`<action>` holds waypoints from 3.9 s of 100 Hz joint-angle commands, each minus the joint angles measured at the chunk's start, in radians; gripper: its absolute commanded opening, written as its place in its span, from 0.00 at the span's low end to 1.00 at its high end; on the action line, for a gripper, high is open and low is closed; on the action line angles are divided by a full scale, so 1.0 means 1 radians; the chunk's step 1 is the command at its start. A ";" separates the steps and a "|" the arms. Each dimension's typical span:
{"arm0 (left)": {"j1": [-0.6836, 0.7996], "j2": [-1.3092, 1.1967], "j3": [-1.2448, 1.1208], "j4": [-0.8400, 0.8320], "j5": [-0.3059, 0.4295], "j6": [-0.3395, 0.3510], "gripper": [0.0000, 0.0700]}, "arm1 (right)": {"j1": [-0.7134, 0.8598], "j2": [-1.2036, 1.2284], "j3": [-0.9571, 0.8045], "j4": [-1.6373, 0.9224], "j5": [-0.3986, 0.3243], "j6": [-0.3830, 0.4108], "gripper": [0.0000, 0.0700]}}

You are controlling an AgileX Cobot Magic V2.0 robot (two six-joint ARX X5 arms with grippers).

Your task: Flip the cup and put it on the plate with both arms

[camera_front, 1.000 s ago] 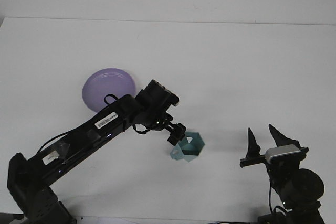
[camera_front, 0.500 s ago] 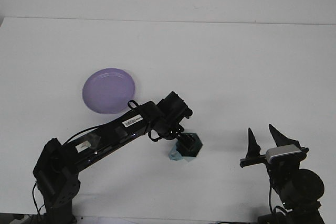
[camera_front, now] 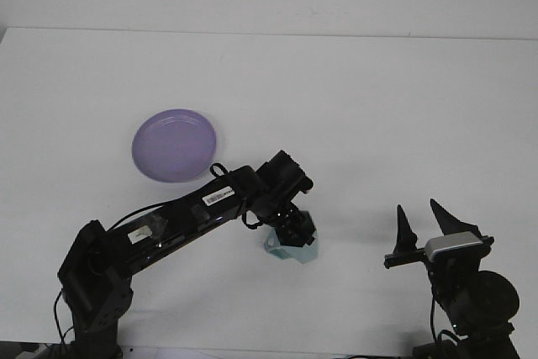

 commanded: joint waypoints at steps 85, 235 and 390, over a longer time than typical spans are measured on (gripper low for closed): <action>0.586 -0.179 0.146 -0.232 -0.167 0.124 0.02 | 0.000 0.006 -0.002 0.005 0.004 0.014 0.59; 0.772 -0.027 0.506 -0.346 -0.193 0.219 0.76 | 0.000 0.006 -0.002 -0.010 0.005 0.017 0.59; 0.882 -1.614 -1.077 0.582 -0.122 0.045 0.02 | 0.000 0.005 -0.001 0.003 0.102 -0.029 0.59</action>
